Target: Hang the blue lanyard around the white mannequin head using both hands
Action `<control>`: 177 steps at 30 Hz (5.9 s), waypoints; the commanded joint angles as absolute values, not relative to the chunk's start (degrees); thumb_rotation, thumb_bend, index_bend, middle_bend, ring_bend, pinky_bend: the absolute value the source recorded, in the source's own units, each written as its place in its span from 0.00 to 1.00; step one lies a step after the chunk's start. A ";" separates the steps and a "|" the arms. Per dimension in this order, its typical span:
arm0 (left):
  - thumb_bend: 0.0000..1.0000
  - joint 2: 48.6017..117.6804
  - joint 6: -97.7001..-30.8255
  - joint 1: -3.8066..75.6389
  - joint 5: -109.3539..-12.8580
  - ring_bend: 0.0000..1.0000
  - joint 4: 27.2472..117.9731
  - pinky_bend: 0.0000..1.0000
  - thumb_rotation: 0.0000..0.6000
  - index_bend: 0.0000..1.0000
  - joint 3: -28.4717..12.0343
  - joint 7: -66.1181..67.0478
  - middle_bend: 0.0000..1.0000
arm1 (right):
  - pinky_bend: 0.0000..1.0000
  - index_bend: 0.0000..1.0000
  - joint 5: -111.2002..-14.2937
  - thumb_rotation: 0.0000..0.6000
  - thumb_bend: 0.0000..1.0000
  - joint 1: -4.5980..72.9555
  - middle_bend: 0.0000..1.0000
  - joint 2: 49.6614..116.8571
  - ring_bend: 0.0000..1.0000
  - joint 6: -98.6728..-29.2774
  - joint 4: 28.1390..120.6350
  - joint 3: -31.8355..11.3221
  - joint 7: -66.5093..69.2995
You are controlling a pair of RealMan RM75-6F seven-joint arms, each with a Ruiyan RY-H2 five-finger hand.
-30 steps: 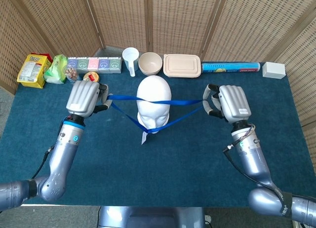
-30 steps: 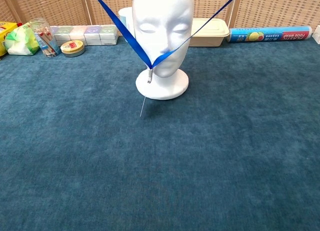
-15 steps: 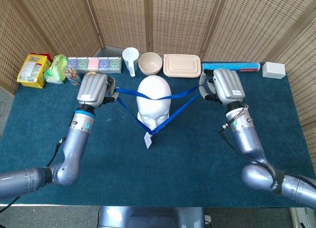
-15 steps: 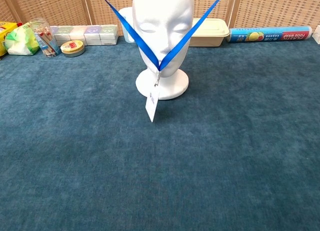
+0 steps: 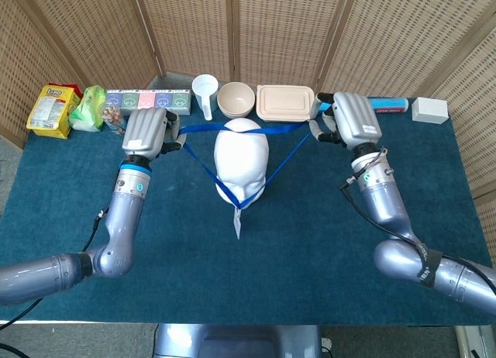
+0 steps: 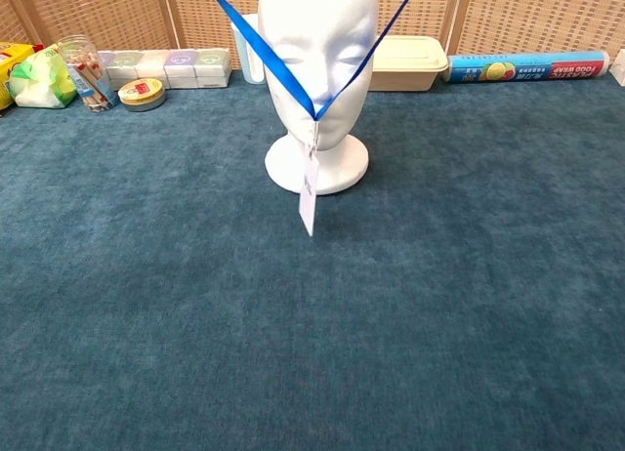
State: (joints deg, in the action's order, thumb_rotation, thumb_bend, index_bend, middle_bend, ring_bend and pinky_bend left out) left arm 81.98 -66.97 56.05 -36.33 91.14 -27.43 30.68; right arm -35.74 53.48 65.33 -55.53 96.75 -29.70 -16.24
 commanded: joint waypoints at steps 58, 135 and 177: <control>0.43 90.26 -65.56 59.04 -36.14 1.00 78.05 1.00 0.90 0.82 -25.47 30.39 1.00 | 1.00 0.64 -31.42 1.00 0.47 62.89 0.91 72.78 1.00 -48.68 79.99 -23.20 -18.86; 0.18 69.24 -67.82 39.97 -45.15 0.23 102.97 0.30 0.78 0.32 -17.08 19.26 0.32 | 0.44 0.40 -49.99 1.00 0.45 42.07 0.45 61.54 0.43 -62.22 95.03 -24.14 7.98; 0.18 56.98 -94.54 3.66 -81.70 0.23 111.49 0.27 0.79 0.40 5.20 8.65 0.32 | 0.43 0.43 -72.92 0.99 0.44 8.44 0.47 54.41 0.43 -87.76 110.59 -4.70 2.60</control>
State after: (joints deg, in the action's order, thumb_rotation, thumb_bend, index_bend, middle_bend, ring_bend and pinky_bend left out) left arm 57.02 -94.37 3.89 -81.48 111.25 5.02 8.74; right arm -72.67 8.80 54.41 -87.53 110.66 -5.00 2.55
